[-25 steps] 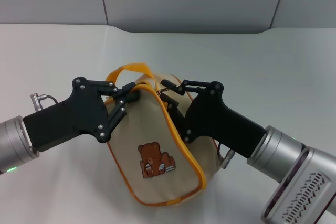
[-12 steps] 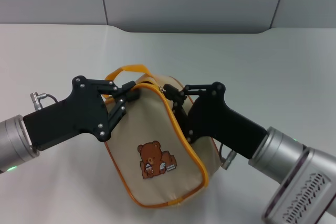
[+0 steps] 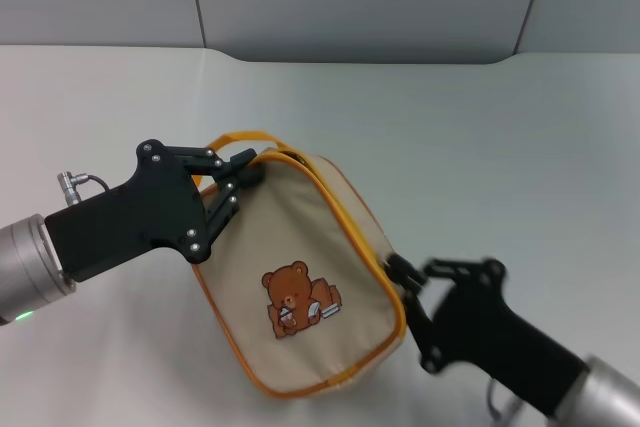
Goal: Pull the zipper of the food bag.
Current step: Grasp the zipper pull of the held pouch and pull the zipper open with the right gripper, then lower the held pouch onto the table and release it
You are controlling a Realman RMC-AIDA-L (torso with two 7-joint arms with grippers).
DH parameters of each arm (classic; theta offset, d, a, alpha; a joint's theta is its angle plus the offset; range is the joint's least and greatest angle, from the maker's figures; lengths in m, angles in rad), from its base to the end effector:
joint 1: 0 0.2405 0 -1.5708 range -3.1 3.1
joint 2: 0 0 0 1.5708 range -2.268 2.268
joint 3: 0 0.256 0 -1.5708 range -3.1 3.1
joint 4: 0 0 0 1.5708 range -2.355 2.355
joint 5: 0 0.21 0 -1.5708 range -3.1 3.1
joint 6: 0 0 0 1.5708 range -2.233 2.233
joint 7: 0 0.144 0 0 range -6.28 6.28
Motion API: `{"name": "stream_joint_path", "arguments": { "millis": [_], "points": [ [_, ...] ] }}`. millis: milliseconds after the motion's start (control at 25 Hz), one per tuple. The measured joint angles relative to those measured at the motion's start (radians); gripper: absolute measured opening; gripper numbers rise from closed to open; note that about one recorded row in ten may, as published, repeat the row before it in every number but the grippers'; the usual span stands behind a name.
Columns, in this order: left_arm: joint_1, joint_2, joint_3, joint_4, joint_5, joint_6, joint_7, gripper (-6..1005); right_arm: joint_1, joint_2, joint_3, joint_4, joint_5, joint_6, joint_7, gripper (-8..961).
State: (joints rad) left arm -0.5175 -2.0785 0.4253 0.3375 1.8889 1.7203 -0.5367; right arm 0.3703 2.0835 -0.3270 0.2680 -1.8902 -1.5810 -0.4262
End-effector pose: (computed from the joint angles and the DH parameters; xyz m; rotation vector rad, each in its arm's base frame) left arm -0.2599 0.2994 -0.0101 -2.4096 0.1184 -0.9933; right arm 0.2634 0.2071 -0.0977 -2.1262 -0.3443 0.7763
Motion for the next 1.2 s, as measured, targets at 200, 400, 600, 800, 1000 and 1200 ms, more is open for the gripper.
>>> {"name": "stream_joint_path", "arguments": {
  "millis": [200,400,600,800,1000,1200],
  "points": [
    [-0.009,0.000,0.003,-0.001,-0.001,-0.019,-0.002,55,-0.110,0.001,-0.001,-0.054,-0.048,-0.049,0.004,61],
    [-0.021,-0.001,0.005,-0.020,-0.001,-0.038,-0.002,56,-0.129,0.005,0.007,-0.072,-0.050,-0.060,0.006,77],
    [-0.030,-0.001,-0.016,-0.088,-0.010,-0.104,-0.001,56,-0.129,0.001,0.039,-0.077,-0.034,-0.122,0.104,94],
    [-0.046,-0.002,-0.019,-0.199,-0.029,-0.221,0.015,56,-0.113,0.000,0.112,-0.113,-0.032,-0.139,0.336,110],
    [-0.046,-0.002,-0.029,-0.260,-0.038,-0.213,0.048,57,-0.083,-0.001,0.106,-0.231,-0.040,-0.185,0.602,223],
    [-0.039,0.001,-0.034,-0.249,-0.041,-0.161,-0.004,191,-0.044,-0.002,0.090,-0.419,-0.097,-0.250,0.896,415]
  ]
}}
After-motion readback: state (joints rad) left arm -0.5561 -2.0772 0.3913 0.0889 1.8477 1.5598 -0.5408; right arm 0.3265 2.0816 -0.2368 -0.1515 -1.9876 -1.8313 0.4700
